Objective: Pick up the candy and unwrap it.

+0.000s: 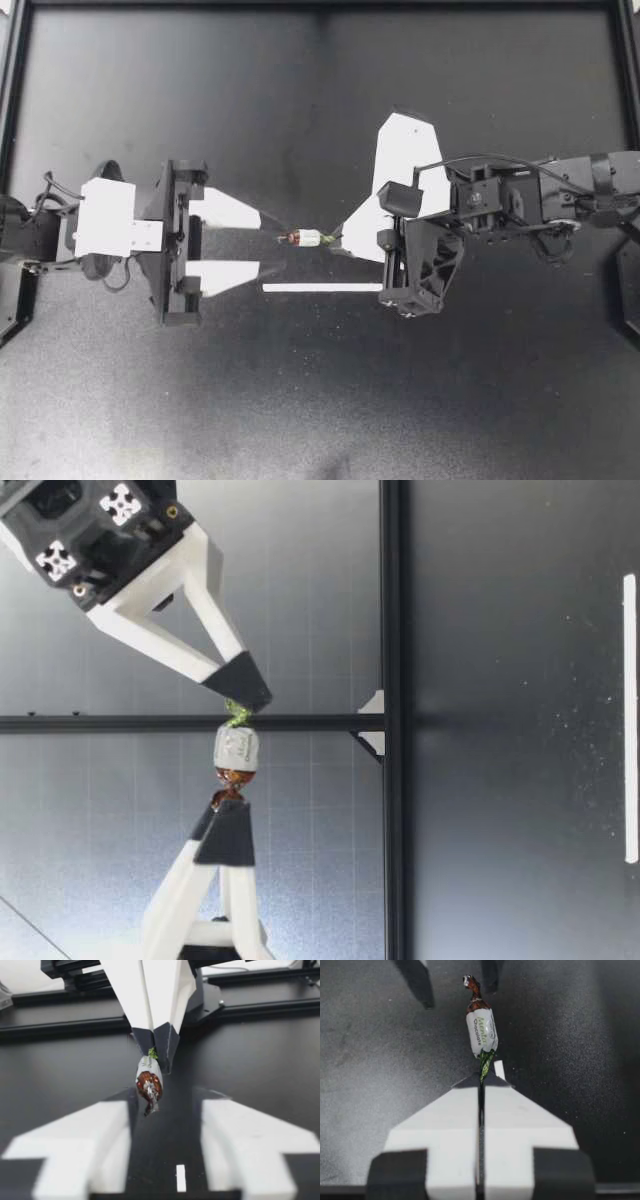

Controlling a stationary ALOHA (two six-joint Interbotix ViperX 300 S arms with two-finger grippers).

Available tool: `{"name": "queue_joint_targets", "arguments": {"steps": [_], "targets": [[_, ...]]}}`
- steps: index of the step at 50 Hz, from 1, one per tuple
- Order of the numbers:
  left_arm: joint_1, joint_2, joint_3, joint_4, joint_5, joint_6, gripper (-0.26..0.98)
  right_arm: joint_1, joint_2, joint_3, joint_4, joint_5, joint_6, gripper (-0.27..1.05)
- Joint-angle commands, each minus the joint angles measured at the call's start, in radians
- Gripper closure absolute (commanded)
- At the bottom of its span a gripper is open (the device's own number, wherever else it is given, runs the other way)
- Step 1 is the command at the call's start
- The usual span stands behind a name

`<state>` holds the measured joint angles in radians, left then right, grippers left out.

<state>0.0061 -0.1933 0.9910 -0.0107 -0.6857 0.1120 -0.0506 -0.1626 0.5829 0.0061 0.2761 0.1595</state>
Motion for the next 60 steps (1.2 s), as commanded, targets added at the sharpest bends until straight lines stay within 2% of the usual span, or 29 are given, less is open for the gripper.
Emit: {"name": "queue_joint_targets", "arguments": {"steps": [1, 7, 13, 21, 37, 60], "targets": [[0.002, -0.005, -0.023, -0.023, -0.006, 0.002, 0.59, 0.005, -0.029, -0.012, 0.000, -0.014, -0.002, 0.97], [0.005, 0.003, -0.023, -0.055, -0.006, 0.012, 0.76, 0.005, -0.029, -0.012, 0.002, -0.023, -0.002, 0.97], [0.005, 0.002, -0.021, -0.058, -0.006, 0.008, 0.85, 0.006, -0.029, -0.005, 0.000, -0.023, 0.000, 0.97], [0.005, -0.006, -0.011, -0.060, -0.002, 0.003, 0.86, 0.006, -0.043, 0.017, 0.002, -0.035, 0.000, 0.97], [0.005, -0.037, 0.003, -0.060, 0.000, -0.008, 0.86, 0.008, -0.130, 0.132, 0.002, -0.179, 0.032, 0.97], [0.003, 0.012, -0.063, -0.061, 0.000, -0.008, 0.86, 0.006, -0.034, 0.074, -0.014, -0.247, 0.032, 0.97]]}}
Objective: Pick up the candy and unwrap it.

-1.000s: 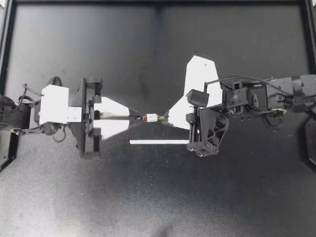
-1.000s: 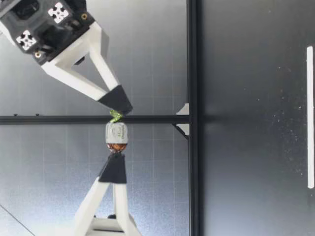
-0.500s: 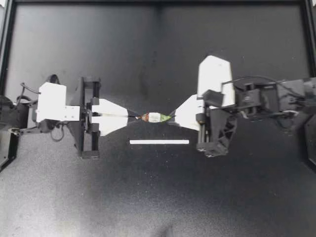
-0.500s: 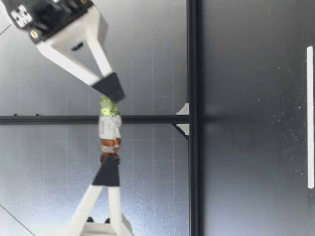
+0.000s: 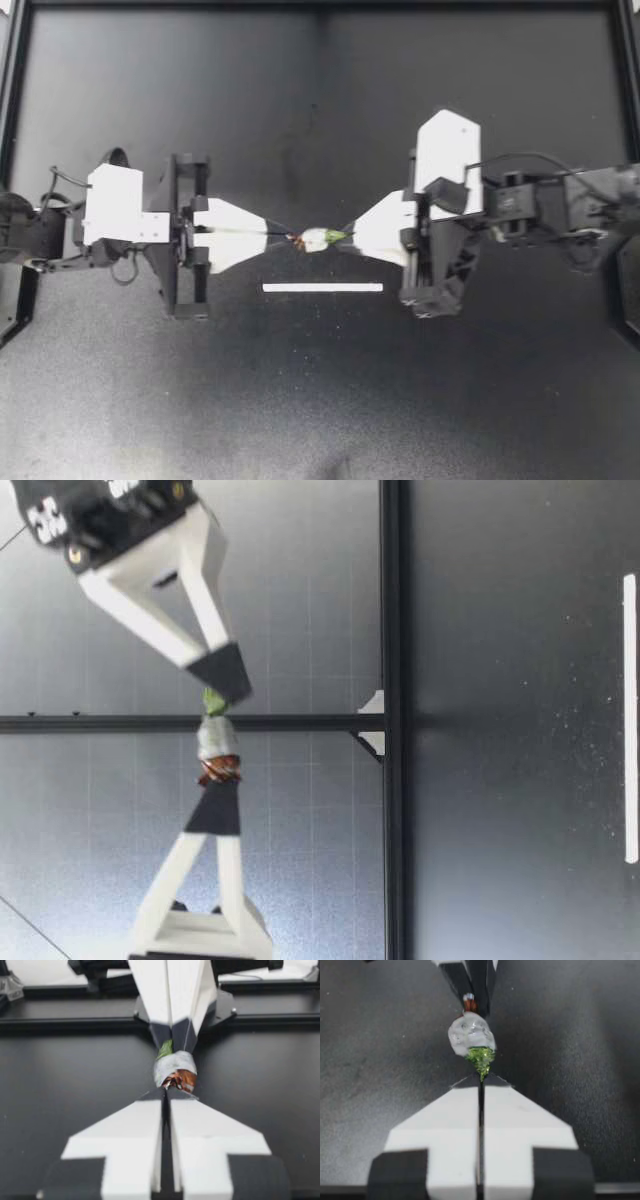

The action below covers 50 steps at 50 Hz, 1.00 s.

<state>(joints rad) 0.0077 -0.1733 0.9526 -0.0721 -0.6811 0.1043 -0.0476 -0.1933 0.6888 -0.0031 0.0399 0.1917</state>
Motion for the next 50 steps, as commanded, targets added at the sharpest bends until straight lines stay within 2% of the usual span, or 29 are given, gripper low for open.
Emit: {"name": "queue_joint_targets", "arguments": {"steps": [1, 16, 23, 36, 44, 50], "targets": [[0.002, -0.009, -0.023, 0.002, -0.005, 0.000, 0.86, 0.005, -0.003, -0.031, -0.005, -0.011, 0.000, 0.97], [0.002, -0.044, 0.031, -0.002, -0.005, -0.021, 0.86, 0.003, -0.075, 0.034, 0.000, -0.006, 0.026, 0.97], [0.003, -0.055, 0.049, -0.028, -0.005, -0.023, 0.86, 0.005, -0.092, 0.043, 0.000, -0.005, 0.035, 0.97], [0.003, -0.032, 0.014, -0.074, -0.002, -0.048, 0.86, 0.003, -0.034, 0.006, -0.002, -0.014, 0.029, 0.97], [0.003, 0.000, -0.017, -0.077, -0.003, -0.094, 0.86, 0.005, 0.012, -0.029, -0.006, -0.014, 0.023, 0.97], [0.002, -0.005, -0.005, -0.077, -0.003, -0.117, 0.86, 0.003, 0.005, -0.023, -0.008, -0.006, 0.028, 0.97]]}}
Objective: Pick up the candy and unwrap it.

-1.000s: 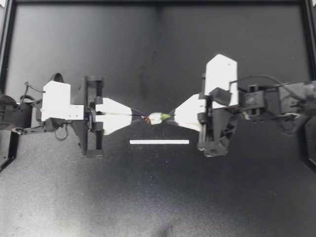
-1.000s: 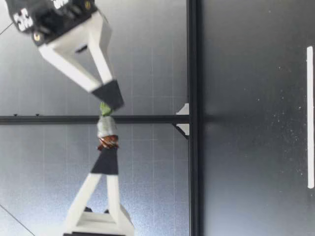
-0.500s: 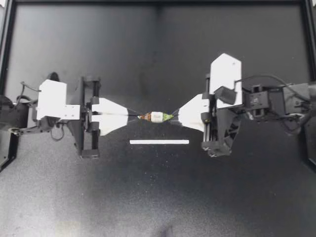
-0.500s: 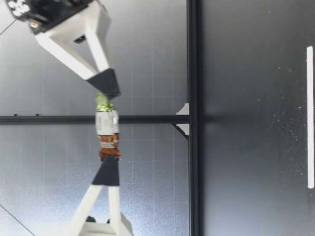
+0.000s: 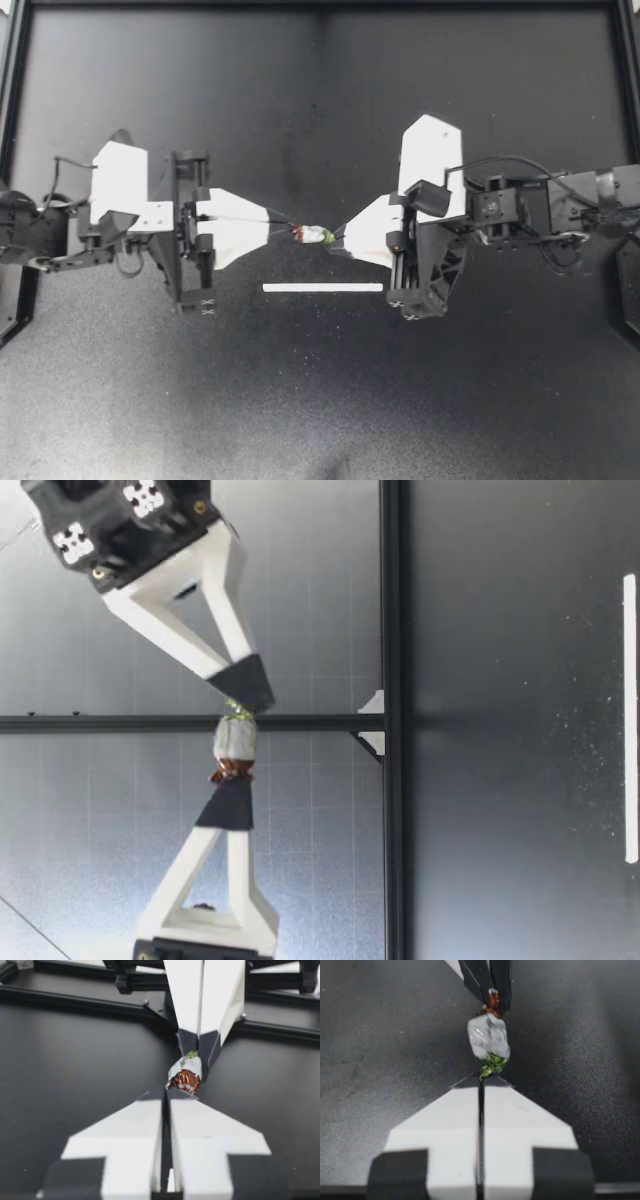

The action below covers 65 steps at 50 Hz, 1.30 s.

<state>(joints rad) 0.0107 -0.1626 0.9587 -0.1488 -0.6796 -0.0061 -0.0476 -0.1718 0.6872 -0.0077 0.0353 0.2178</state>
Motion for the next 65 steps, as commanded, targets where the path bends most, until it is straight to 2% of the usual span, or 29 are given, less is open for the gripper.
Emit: {"name": "queue_joint_targets", "arguments": {"steps": [1, 12, 24, 41, 54, 60, 65], "targets": [[-0.002, -0.021, -0.008, 0.000, -0.005, -0.006, 0.86, 0.003, -0.020, -0.018, -0.003, 0.000, 0.002, 0.97], [0.000, -0.077, 0.041, 0.000, -0.005, -0.011, 0.86, 0.003, -0.067, 0.026, 0.002, 0.000, 0.011, 0.97], [-0.002, -0.087, 0.048, 0.000, -0.005, -0.017, 0.86, 0.003, -0.069, 0.032, 0.002, -0.003, 0.012, 0.97], [0.000, -0.032, -0.011, 0.000, -0.005, -0.006, 0.86, 0.003, -0.048, 0.020, 0.002, -0.031, 0.009, 0.97], [0.000, -0.026, -0.011, 0.000, -0.005, -0.006, 0.86, 0.002, -0.051, 0.025, -0.003, -0.035, -0.003, 0.96], [0.000, -0.031, -0.006, 0.000, -0.005, -0.002, 0.86, 0.000, -0.044, 0.029, -0.005, -0.037, -0.020, 0.91], [0.000, -0.032, 0.000, 0.000, -0.005, 0.006, 0.86, 0.002, -0.037, 0.031, -0.005, -0.043, -0.029, 0.80]]}}
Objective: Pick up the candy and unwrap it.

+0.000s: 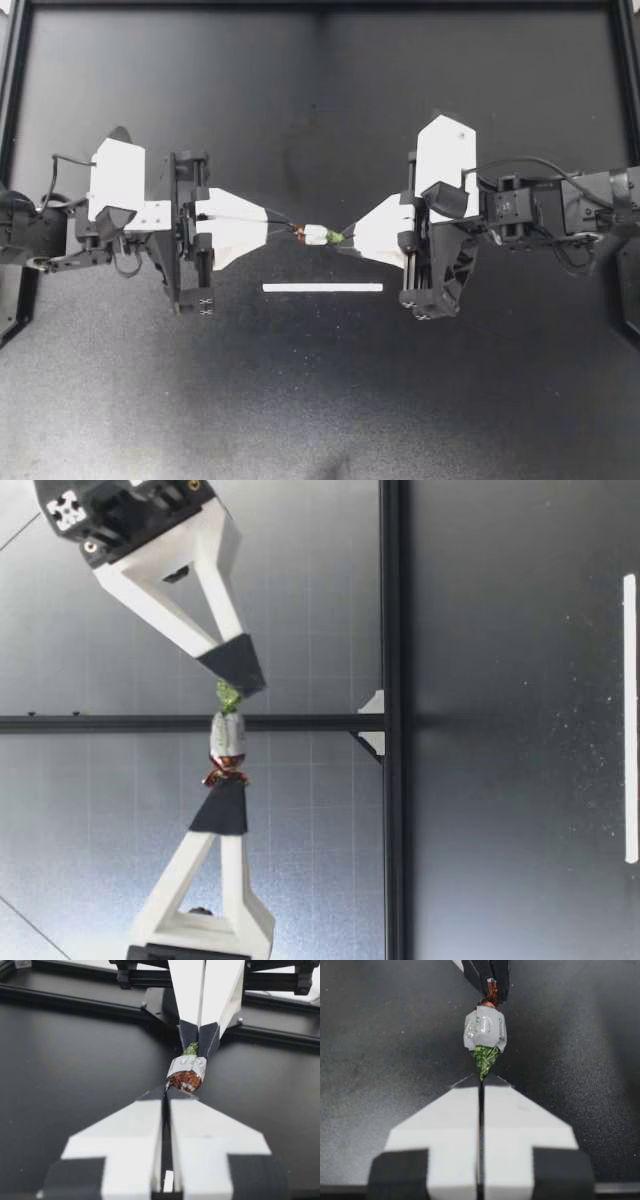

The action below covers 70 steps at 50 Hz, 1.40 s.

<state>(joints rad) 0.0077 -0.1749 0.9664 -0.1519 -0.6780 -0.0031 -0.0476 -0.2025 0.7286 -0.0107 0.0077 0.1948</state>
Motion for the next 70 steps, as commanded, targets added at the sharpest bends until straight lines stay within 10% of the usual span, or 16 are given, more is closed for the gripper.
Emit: {"name": "queue_joint_targets", "arguments": {"steps": [1, 13, 70], "targets": [[0.002, -0.020, -0.005, 0.005, -0.006, 0.005, 0.86, 0.002, -0.005, -0.009, -0.002, -0.018, -0.009, 0.76], [0.003, -0.041, 0.014, 0.020, -0.008, 0.008, 0.86, 0.000, 0.000, 0.031, -0.009, -0.132, -0.069, 0.17], [0.002, -0.040, 0.011, 0.028, -0.006, -0.008, 0.86, -0.014, 0.086, -0.018, -0.008, -0.356, 0.037, 0.22]]}}
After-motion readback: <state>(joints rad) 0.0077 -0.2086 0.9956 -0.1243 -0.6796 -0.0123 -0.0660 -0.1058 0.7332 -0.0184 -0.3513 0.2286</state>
